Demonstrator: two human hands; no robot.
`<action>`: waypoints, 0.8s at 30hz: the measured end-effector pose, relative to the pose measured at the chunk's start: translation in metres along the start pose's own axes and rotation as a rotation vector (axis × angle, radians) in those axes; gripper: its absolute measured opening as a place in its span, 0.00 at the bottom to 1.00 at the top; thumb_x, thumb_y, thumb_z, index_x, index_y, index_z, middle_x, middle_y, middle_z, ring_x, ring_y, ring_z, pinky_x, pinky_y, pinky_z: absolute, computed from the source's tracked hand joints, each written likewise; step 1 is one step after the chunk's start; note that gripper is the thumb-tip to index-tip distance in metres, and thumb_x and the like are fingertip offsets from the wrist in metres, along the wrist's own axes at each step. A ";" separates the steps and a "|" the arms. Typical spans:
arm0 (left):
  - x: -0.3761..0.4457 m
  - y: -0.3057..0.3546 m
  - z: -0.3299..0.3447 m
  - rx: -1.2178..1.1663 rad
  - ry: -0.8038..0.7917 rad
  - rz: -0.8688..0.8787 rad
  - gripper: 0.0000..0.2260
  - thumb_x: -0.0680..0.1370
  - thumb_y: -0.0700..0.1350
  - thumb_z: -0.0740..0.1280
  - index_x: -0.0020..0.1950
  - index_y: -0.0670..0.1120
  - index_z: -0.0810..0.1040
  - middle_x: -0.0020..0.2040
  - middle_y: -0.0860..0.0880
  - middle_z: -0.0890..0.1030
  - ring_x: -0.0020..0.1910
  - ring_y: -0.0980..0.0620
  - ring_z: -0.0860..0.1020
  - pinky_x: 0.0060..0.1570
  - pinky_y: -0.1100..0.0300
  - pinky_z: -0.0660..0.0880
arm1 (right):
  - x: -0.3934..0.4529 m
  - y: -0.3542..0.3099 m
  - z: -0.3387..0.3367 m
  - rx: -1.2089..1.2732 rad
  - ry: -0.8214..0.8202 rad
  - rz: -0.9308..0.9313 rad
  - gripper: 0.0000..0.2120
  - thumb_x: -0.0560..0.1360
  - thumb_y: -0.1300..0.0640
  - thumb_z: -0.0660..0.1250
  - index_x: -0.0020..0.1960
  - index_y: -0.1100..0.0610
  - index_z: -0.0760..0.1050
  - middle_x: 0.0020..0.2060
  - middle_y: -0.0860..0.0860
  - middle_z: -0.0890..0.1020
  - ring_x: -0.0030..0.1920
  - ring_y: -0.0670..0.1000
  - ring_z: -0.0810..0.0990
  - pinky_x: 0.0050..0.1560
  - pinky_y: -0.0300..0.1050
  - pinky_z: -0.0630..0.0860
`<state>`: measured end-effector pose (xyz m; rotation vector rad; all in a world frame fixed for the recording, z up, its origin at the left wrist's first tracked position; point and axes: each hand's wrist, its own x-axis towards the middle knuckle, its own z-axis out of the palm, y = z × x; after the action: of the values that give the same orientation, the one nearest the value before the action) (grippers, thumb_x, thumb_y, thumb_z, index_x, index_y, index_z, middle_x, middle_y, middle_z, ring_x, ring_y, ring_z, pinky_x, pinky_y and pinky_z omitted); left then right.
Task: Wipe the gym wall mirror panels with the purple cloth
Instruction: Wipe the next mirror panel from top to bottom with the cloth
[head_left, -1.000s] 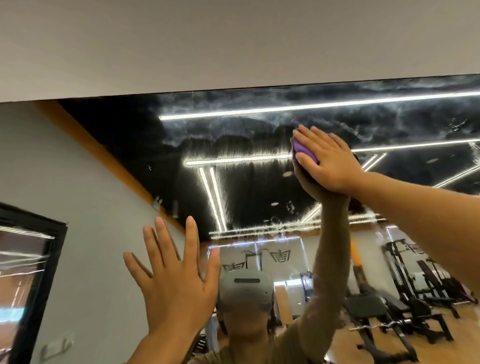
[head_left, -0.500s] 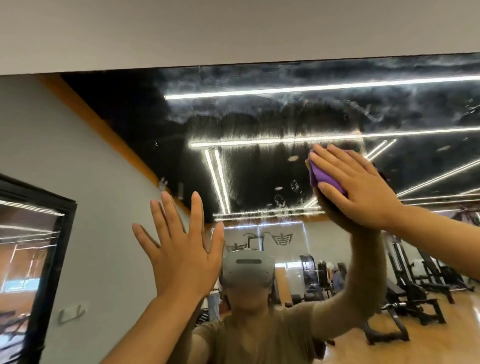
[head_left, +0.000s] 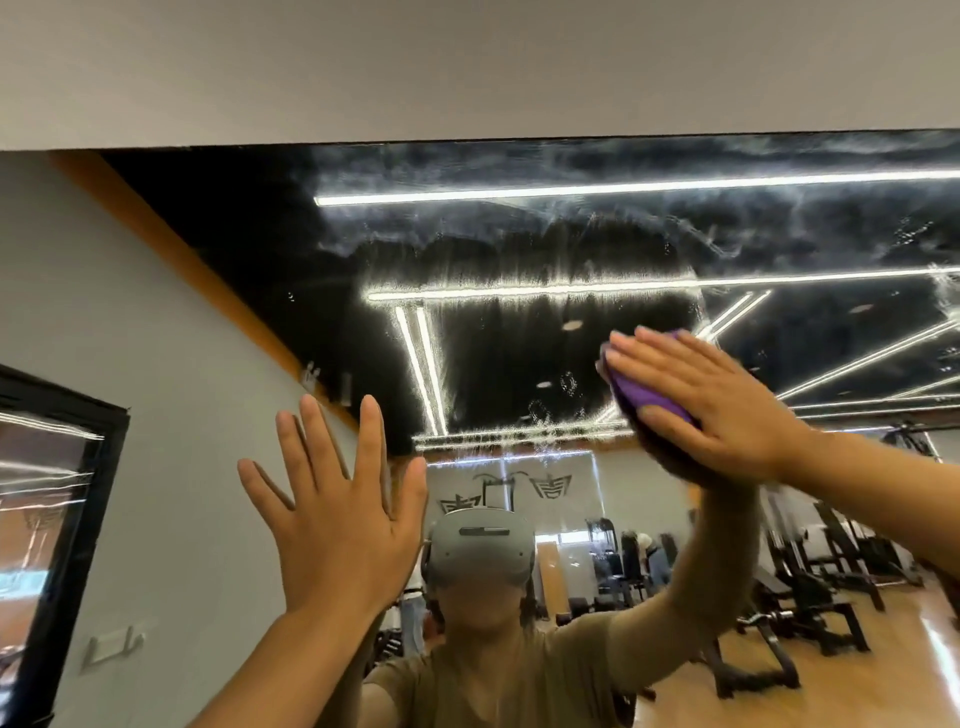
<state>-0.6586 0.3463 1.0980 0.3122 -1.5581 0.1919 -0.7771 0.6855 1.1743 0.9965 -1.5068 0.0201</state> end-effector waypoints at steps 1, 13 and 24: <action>0.000 0.000 0.000 0.004 0.000 -0.001 0.33 0.82 0.66 0.43 0.82 0.50 0.57 0.80 0.36 0.56 0.79 0.33 0.54 0.71 0.27 0.50 | 0.018 0.007 -0.003 0.008 0.021 0.056 0.28 0.84 0.38 0.45 0.82 0.44 0.49 0.81 0.43 0.53 0.81 0.45 0.49 0.80 0.46 0.43; -0.002 0.004 -0.006 -0.016 -0.001 -0.023 0.35 0.81 0.68 0.39 0.82 0.51 0.56 0.81 0.37 0.54 0.80 0.34 0.53 0.73 0.28 0.49 | 0.051 0.021 -0.006 -0.011 0.063 0.198 0.30 0.81 0.36 0.41 0.81 0.43 0.47 0.80 0.41 0.50 0.81 0.46 0.47 0.80 0.47 0.41; -0.001 0.005 -0.011 -0.015 -0.021 -0.020 0.36 0.80 0.69 0.38 0.82 0.50 0.57 0.81 0.36 0.55 0.80 0.33 0.53 0.73 0.29 0.47 | -0.077 -0.064 0.024 0.004 0.025 0.029 0.29 0.85 0.39 0.45 0.82 0.50 0.54 0.81 0.47 0.59 0.81 0.50 0.54 0.79 0.52 0.49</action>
<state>-0.6493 0.3544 1.0974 0.3192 -1.5763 0.1615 -0.7708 0.6752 1.0720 0.9747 -1.4990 0.0561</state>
